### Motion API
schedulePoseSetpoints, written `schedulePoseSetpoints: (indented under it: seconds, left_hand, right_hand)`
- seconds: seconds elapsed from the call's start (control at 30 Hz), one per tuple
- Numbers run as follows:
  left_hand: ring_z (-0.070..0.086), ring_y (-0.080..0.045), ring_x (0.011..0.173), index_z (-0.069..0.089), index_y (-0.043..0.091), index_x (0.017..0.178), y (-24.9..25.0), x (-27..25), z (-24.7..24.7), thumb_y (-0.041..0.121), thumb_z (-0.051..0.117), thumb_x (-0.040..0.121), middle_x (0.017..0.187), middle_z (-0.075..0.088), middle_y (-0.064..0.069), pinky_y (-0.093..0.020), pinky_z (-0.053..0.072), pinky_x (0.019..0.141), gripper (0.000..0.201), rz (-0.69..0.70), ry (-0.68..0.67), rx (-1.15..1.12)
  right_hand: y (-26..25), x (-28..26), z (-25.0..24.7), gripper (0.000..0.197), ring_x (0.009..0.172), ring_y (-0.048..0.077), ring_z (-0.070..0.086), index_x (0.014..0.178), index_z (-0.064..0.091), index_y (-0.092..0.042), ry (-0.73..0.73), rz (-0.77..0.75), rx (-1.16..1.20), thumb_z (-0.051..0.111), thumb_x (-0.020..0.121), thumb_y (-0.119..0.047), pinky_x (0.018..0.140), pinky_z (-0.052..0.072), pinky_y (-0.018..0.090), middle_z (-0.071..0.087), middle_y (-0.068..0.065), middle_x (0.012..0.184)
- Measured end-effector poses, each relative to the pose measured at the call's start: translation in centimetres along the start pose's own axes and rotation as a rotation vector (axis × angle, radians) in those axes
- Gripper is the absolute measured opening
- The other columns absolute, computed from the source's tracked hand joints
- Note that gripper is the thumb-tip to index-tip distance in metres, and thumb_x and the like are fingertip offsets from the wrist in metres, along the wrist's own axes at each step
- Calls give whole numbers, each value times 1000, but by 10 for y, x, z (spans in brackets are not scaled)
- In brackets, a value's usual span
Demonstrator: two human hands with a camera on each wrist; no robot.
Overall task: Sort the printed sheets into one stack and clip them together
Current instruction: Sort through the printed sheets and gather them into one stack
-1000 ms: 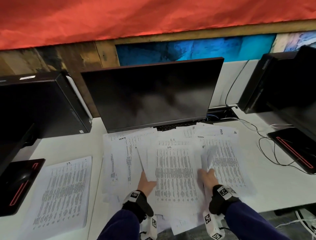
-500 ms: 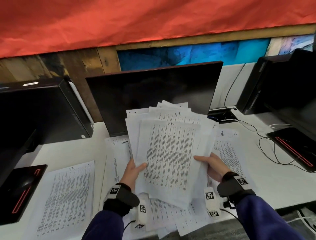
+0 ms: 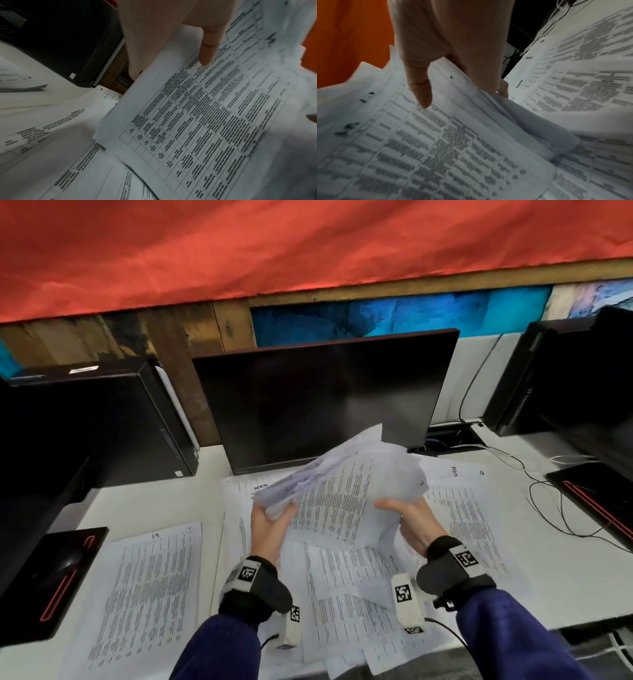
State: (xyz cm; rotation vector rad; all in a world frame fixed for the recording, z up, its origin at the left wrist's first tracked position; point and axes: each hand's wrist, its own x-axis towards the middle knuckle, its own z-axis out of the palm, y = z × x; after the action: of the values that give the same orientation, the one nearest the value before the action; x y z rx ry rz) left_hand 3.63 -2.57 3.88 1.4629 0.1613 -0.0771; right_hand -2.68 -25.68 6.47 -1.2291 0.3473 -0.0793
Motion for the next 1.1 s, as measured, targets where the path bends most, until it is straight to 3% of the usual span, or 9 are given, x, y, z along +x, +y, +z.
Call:
schedulePoseSetpoints:
  seconds: [0.13,0.27,0.33,0.43,0.53,0.63,0.87,1.0,1.1]
  left_hand:
    - [59,-19,113,52,18,125,8,1,-3,20,71,82,119,63,1,-42,44,103,47,-30,-5,-70]
    - [58,-20,117,53,24,127,11,9,-10,44,79,66,125,63,3,-46,43,105,69,-50,-4,-87]
    - [60,-21,115,54,22,124,12,9,-9,38,76,71,122,64,1,-47,43,105,59,-55,12,-99]
    - [62,-22,112,56,21,125,22,10,-16,27,70,78,120,66,-1,-46,45,102,49,-45,52,-126]
    - [62,-23,111,55,15,127,27,15,-27,10,62,86,119,66,-4,-45,46,102,42,-5,42,-84]
    - [63,-24,110,56,15,126,20,13,-26,9,60,86,118,67,-4,-48,47,100,40,-13,-19,-17]
    - [66,-30,104,61,13,114,29,14,-39,9,58,90,110,70,-11,-50,50,95,25,5,-7,-55]
    - [67,-28,102,67,19,100,39,14,-39,7,59,87,105,72,-10,-47,51,93,19,56,-30,-53]
    - [68,-28,101,67,20,100,43,17,-41,7,61,84,104,73,-9,-47,52,91,21,86,-33,-55]
  right_hand:
    - [-2,1,14,35,98,24,66,105,63,-11,50,-18,21,59,79,13,83,51,34,71,7,101]
    - [1,9,15,48,106,26,62,124,54,-5,85,0,41,62,79,9,86,51,37,67,11,113]
    - [3,9,25,46,107,24,63,123,56,-7,73,-4,28,64,80,5,93,50,38,67,11,115]
    - [-5,9,31,37,101,20,65,118,60,-3,74,-22,14,61,82,6,80,49,28,68,11,111]
    - [-7,17,20,53,111,30,59,126,50,-4,48,-10,21,59,76,12,79,50,33,62,16,120]
    - [-3,20,32,63,113,31,58,128,44,-11,-9,18,-44,63,70,8,80,51,33,59,15,123]
    - [-14,23,23,37,100,25,63,117,59,-9,54,-27,-58,62,81,3,75,48,30,69,7,104]
    - [-23,19,27,15,98,21,60,92,66,-12,-116,25,-147,67,77,-8,88,41,30,71,-1,88]
    - [-31,16,33,32,93,15,68,105,63,-11,-254,7,-159,55,83,11,88,50,30,74,0,94]
